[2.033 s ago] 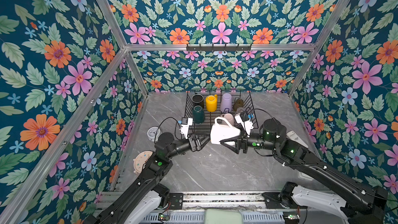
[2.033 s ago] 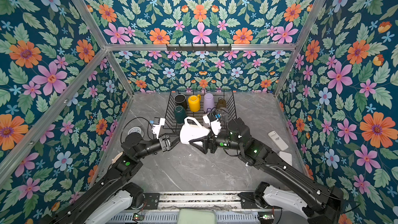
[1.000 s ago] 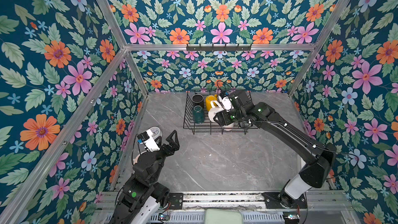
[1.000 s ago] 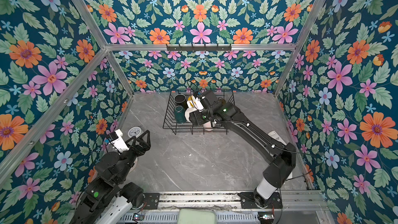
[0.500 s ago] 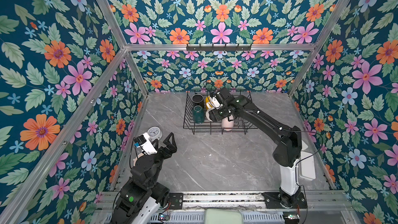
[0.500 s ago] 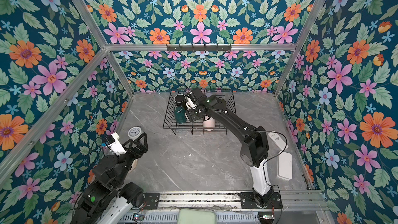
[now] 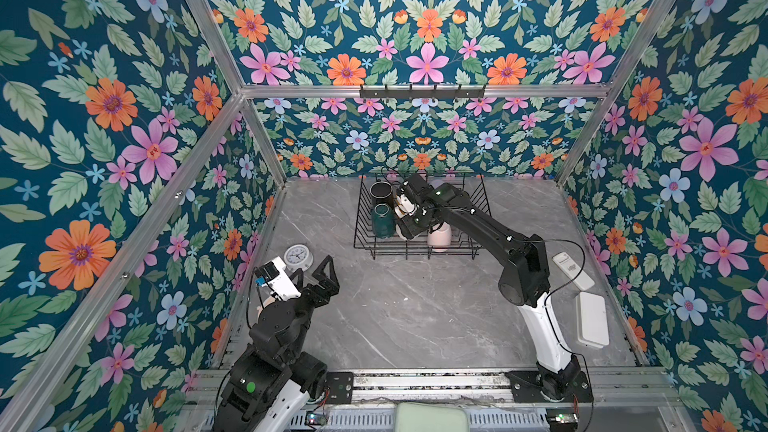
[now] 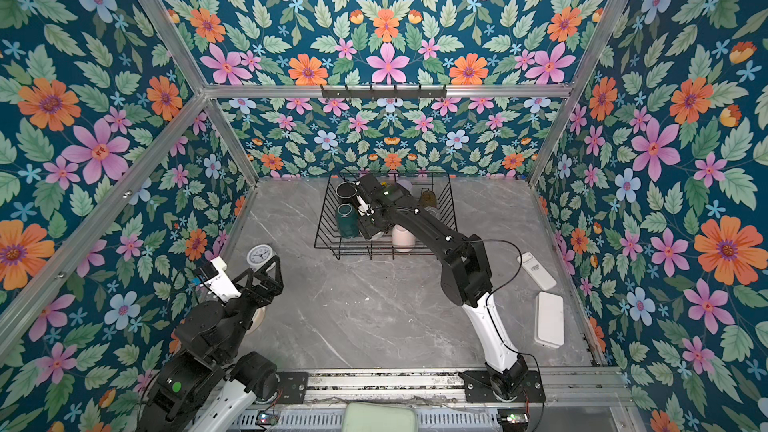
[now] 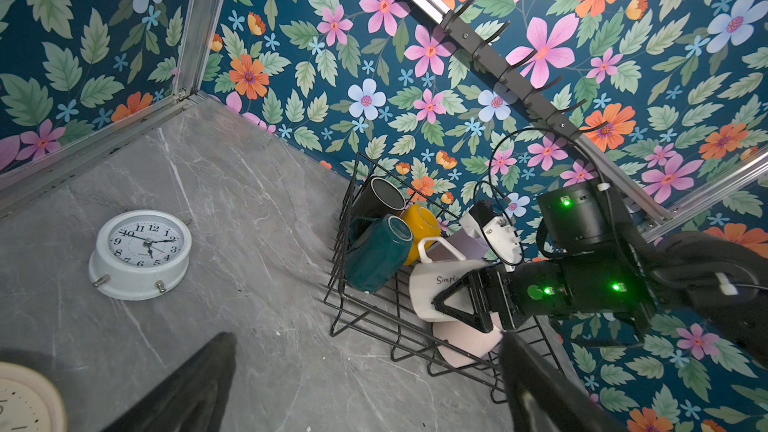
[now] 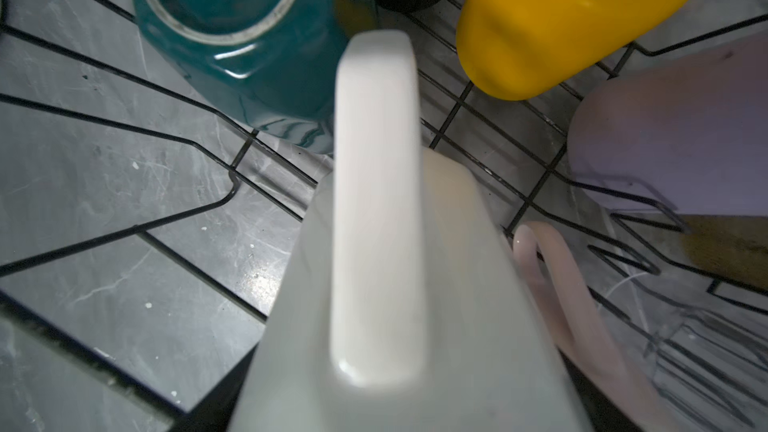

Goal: Load the cups into the dish rack
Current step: 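Lower the cream mug into the rack with the right gripper and release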

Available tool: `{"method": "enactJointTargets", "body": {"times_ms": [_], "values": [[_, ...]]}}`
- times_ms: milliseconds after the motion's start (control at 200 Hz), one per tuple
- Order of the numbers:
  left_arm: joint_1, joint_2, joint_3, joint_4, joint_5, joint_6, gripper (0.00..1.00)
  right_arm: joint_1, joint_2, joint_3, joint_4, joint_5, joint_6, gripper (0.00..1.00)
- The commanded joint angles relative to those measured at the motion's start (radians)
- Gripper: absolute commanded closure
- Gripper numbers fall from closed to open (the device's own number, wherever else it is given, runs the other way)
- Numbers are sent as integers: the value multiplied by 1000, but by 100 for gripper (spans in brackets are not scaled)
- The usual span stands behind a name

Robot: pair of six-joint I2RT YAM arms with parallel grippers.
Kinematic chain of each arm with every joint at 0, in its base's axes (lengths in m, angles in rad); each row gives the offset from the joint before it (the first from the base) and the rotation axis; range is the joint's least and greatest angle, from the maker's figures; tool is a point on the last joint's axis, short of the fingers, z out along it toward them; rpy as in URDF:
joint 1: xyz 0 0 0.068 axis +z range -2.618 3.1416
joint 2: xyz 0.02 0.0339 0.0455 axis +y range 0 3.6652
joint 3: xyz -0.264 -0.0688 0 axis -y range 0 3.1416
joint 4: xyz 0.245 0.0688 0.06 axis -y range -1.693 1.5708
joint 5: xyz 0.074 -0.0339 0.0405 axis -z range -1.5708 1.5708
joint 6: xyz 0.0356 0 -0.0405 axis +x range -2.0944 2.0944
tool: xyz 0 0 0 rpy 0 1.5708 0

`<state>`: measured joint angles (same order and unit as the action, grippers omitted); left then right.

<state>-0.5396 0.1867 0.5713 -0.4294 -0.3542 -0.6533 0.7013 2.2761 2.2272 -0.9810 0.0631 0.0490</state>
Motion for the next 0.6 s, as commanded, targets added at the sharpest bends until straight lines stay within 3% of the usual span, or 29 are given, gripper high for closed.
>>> {"method": "enactJointTargets", "body": {"times_ms": [0, 440, 595], "values": [[0, 0, 7, -16, -15, 1, 0, -1, 19, 31, -24, 32, -15, 67], [0, 0, 9, -20, -22, 3, 0, -6, 95, 87, -75, 50, -31, 54], [0, 0, 9, -24, -22, 3, 0, -10, 116, 110, -103, 40, -33, 37]]}}
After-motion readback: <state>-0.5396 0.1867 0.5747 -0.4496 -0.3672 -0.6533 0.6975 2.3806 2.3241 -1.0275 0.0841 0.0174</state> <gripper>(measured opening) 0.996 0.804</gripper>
